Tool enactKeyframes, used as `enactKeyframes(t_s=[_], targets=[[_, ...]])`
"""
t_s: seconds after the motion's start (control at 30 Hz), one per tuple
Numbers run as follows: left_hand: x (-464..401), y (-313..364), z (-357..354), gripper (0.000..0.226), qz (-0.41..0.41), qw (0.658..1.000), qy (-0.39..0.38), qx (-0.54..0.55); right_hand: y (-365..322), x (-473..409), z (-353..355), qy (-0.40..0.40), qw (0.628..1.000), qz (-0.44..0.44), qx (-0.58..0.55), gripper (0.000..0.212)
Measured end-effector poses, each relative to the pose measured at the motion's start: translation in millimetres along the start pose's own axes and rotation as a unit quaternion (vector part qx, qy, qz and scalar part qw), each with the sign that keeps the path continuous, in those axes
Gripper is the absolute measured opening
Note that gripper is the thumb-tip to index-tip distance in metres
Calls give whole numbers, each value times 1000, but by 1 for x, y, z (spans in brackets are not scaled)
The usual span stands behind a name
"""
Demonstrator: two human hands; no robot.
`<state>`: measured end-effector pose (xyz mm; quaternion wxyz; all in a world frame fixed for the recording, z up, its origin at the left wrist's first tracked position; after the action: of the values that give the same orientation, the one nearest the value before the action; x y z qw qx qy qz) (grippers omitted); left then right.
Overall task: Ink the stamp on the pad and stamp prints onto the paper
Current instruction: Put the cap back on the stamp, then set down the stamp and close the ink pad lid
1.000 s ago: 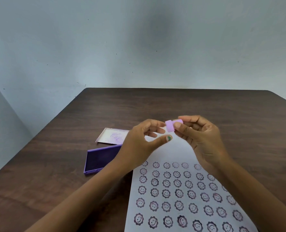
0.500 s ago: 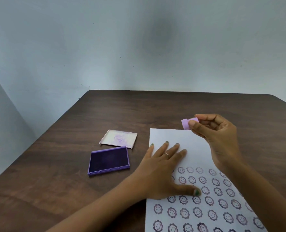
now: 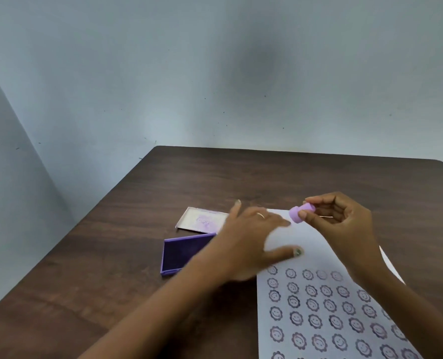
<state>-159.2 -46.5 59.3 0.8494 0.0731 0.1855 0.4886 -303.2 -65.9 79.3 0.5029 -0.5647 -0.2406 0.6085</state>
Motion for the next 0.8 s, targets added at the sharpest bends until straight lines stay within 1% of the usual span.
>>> enactKeyframes(t_s=[0.07, 0.17, 0.37, 0.43, 0.5, 0.57, 0.6, 0.63, 0.7, 0.77, 0.8], targets=[[0, -17, 27, 51, 10, 999, 36, -2, -7, 1, -7, -9, 1000, 13, 11, 23], [10, -53, 56, 45, 41, 995, 67, 58, -19, 4, -26, -33, 998, 41, 36, 23], [61, -134, 73, 53, 140, 981, 95, 91, -28, 13, -83, -139, 984, 84, 71, 24], [82, -149, 67, 63, 173, 972, 90, 129, -27, 13, -99, -166, 977, 94, 97, 19], [95, -157, 57, 85, 204, 963, 69, 165, -25, 14, -111, -192, 968, 101, 129, 14], [98, -160, 46, 109, 221, 964, 18, 148, -23, 14, -116, -201, 963, 105, 148, 10], [98, -160, 41, 118, 223, 966, -9, 133, -23, 13, -117, -203, 962, 103, 153, 10], [98, -160, 37, 124, 222, 967, -34, 122, -21, 11, -119, -209, 960, 99, 157, 12], [101, -162, 31, 132, 221, 968, -74, 97, -18, 8, -121, -233, 953, 89, 172, 23], [105, -165, 27, 134, 215, 970, -103, 57, -19, 2, -122, -247, 948, 85, 183, 35], [107, -167, 26, 134, 211, 971, -108, 39, -23, -2, -122, -243, 948, 90, 182, 37]])
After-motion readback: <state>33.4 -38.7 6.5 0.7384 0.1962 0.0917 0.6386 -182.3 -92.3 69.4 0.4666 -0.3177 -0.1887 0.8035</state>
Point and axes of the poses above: each hand's wrist, its own x-axis away from the middle knuckle, its own z-axis out of the back of the hand, y = z × x, the point moved 10 cm from there along -x, towards the middle knuckle, and after that the axes turned 4 degrees about y, right-handed, at the moved point
